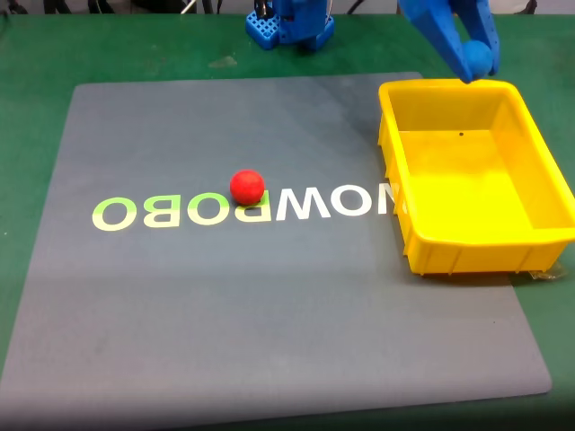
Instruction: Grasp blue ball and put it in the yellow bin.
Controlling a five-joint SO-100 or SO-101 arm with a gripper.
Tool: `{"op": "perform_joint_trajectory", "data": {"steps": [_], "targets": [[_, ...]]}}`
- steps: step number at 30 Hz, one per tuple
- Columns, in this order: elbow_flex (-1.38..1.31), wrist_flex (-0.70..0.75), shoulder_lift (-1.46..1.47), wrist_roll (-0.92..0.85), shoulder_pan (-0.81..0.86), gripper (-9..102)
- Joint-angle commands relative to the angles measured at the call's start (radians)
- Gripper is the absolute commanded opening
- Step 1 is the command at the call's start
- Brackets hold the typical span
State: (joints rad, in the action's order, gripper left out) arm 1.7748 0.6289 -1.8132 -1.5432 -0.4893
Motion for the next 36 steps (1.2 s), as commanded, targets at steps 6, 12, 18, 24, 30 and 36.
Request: {"op": "perform_joint_trajectory", "data": {"steps": [6, 12, 18, 24, 30, 36], "targets": [[-0.067, -0.002, -0.005, 0.018, -0.002, 29], [-0.067, 0.0, -0.015, 0.031, 0.023, 32], [-0.055, 0.032, -0.061, 0.037, 0.052, 32], [0.103, 0.11, -0.25, 0.038, 0.114, 29], [0.494, 0.127, -0.575, -0.04, 0.241, 7], [0.842, 0.181, -0.904, -0.117, 0.367, 0]]}}
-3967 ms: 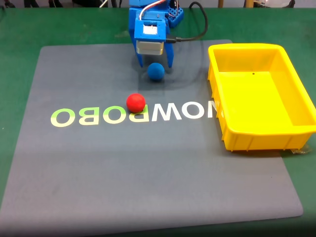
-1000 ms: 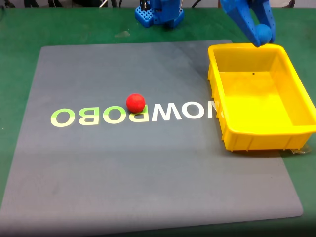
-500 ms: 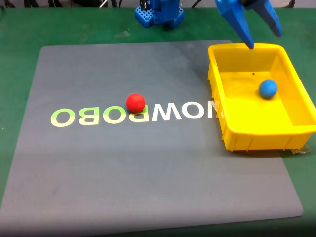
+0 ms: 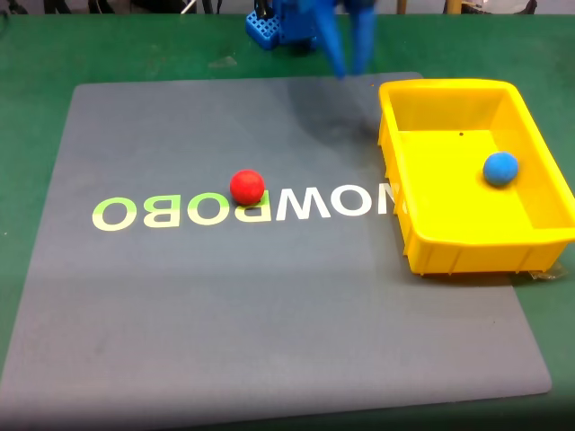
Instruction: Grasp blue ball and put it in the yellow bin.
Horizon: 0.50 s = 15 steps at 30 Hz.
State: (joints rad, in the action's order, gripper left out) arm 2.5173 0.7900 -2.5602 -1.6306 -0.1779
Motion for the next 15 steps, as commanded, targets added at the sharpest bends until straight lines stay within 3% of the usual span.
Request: {"op": "perform_joint_trajectory", "data": {"steps": [1, 6, 15], "targets": [[0.149, 0.037, -0.212, -0.038, 0.066, 0], [0.356, 0.189, -0.489, -0.072, 0.097, 0], [0.495, 0.469, -0.764, -0.04, 0.121, 0]]}}
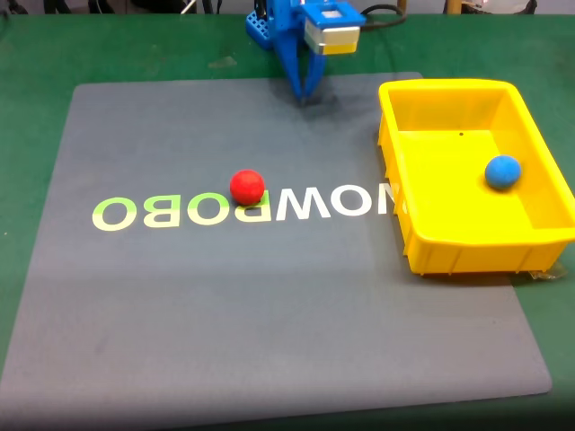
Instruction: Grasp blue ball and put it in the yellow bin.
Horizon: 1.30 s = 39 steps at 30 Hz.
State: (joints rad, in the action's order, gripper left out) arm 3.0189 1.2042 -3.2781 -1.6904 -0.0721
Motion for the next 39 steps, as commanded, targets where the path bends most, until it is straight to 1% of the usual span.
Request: {"op": "perform_joint_trajectory", "data": {"steps": [1, 9, 11, 13, 39], "targets": [[-0.006, 0.071, -0.046, 0.031, 0.017, 0], [0.021, 0.176, -0.046, 0.071, 0.028, 0], [0.054, 0.175, -0.044, 0.067, 0.035, 0], [0.081, 0.175, -0.048, 0.028, 0.083, 0], [0.081, 0.173, -0.048, 0.061, 0.086, 0]]}}
